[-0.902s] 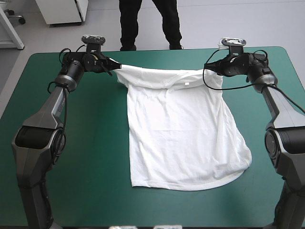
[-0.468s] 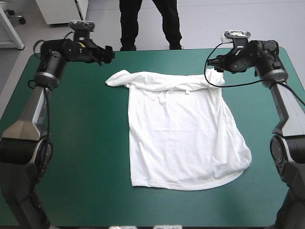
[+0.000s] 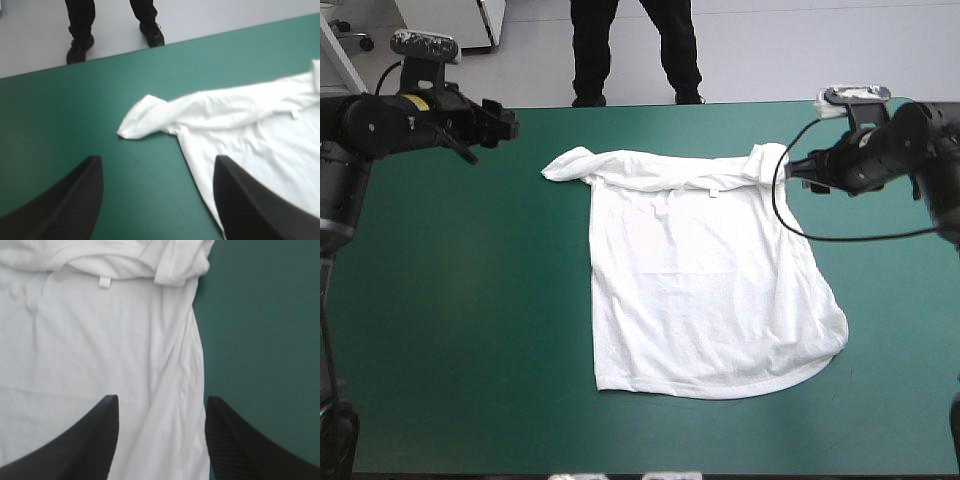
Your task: Fold the cloth
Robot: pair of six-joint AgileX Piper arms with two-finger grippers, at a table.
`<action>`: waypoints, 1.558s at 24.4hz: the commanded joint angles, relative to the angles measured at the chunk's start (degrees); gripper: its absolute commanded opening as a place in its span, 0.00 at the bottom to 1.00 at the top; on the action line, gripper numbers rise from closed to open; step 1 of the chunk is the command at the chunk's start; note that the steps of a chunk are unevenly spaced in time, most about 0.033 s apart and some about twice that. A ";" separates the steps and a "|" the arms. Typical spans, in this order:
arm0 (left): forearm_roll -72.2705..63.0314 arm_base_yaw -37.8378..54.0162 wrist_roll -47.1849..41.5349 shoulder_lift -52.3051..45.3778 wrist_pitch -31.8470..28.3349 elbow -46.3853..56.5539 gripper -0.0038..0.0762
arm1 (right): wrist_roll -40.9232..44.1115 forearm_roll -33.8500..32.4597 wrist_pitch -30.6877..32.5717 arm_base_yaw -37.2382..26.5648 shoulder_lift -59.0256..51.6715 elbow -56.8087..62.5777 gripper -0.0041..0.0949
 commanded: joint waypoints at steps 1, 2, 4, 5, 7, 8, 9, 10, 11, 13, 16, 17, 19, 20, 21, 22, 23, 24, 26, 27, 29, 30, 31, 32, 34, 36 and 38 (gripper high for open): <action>0.65 -4.26 0.12 -8.68 -2.07 5.50 0.60 | -0.22 -0.36 -2.04 -0.42 -10.15 6.78 0.53; 2.17 -6.31 -0.01 -10.58 -1.81 7.52 0.60 | -0.06 -0.83 -2.14 -0.42 -12.41 8.90 0.53; 6.65 -10.52 -2.27 -13.28 -0.27 10.25 0.60 | 0.70 -2.53 -2.14 -0.42 -15.82 12.06 0.53; 9.61 -12.91 -4.26 -13.99 1.45 11.25 0.60 | 1.60 -3.56 -2.14 -0.42 -17.39 13.46 0.53; 14.55 -17.17 -9.38 -14.24 7.32 12.11 0.60 | 3.01 -5.18 -2.04 -0.42 -19.56 15.15 0.53; 16.63 -18.96 -11.85 -14.06 10.43 12.34 0.60 | 2.99 -5.82 -2.02 -0.42 -20.69 15.96 0.53; 17.21 -20.52 -13.99 -13.77 12.89 12.31 0.60 | 2.99 -6.01 -1.88 -0.42 -21.22 16.50 0.53; 17.12 -21.89 -15.21 -13.43 14.35 12.31 0.60 | 2.99 -6.01 -1.88 -0.42 -21.82 16.86 0.53; 16.78 -22.99 -16.24 -13.15 14.78 12.31 0.60 | 3.13 -6.01 -1.88 -0.42 -21.93 16.97 0.53; 16.79 -25.90 -20.03 -12.45 14.79 12.80 0.59 | 3.23 -6.01 -1.62 -0.42 -21.93 16.97 0.53; 18.49 -29.65 -25.02 -11.81 14.92 14.88 0.54 | 4.06 -6.01 -1.40 -0.42 -21.93 16.97 0.53; 18.91 -30.85 -26.47 -11.68 14.82 15.92 0.53 | 4.06 -6.01 -1.40 -0.42 -21.93 16.97 0.53; 19.17 -34.05 -31.00 -11.54 13.98 21.08 0.53 | 4.06 -6.01 -1.27 -0.42 -21.93 16.97 0.53; 19.17 -35.88 -33.17 -11.54 12.50 25.03 0.53 | 4.06 -6.01 -1.27 -0.42 -21.93 16.97 0.53; 19.17 -36.55 -34.29 -11.54 11.60 26.65 0.53 | 4.06 -6.01 -1.27 -0.42 -21.93 16.97 0.53; 18.64 -37.86 -34.98 -11.35 8.90 30.61 0.53 | 4.06 -6.32 -1.37 -0.42 -21.93 16.97 0.53; 18.50 -38.15 -36.02 -11.17 8.08 32.12 0.53 | 4.06 -6.50 -1.49 -0.42 -21.93 16.97 0.53; 17.28 -39.00 -37.11 -10.51 6.60 35.36 0.53 | 4.30 -7.17 -1.48 -0.42 -21.80 16.97 0.53; 13.74 -40.00 -37.11 -9.75 2.32 39.70 0.53 | 4.41 -7.18 -1.48 -0.42 -21.72 16.97 0.53; 11.98 -40.67 -37.11 -9.18 -0.18 41.41 0.53 | 4.41 -7.26 -1.48 -0.42 -21.72 16.97 0.53; 11.20 -41.39 -37.23 -7.42 -2.44 44.06 0.53 | 4.41 -7.26 -1.48 -0.42 -21.72 16.97 0.53; 11.11 -41.49 -37.23 -6.42 -2.56 44.76 0.53 | 4.41 -7.61 -1.48 -0.42 -21.67 16.97 0.53; 10.95 -41.49 -37.23 -5.30 -2.83 45.49 0.53 | 4.41 -7.61 -1.48 -0.42 -21.67 16.97 0.53; 10.70 -41.49 -37.23 -4.57 -3.48 46.26 0.53 | 4.41 -7.61 -1.48 -0.42 -21.67 16.97 0.53; 9.16 -41.49 -37.23 -2.85 -5.05 47.24 0.53 | 4.41 -7.61 -1.48 -0.42 -21.67 16.97 0.53; 7.31 -41.58 -36.98 -1.12 -5.30 47.45 0.53 | 4.50 -7.61 -1.60 -0.42 -21.67 16.97 0.53; 7.00 -42.24 -36.98 0.63 -6.00 47.72 0.53 | 4.50 -7.61 -1.60 -0.42 -21.67 16.97 0.53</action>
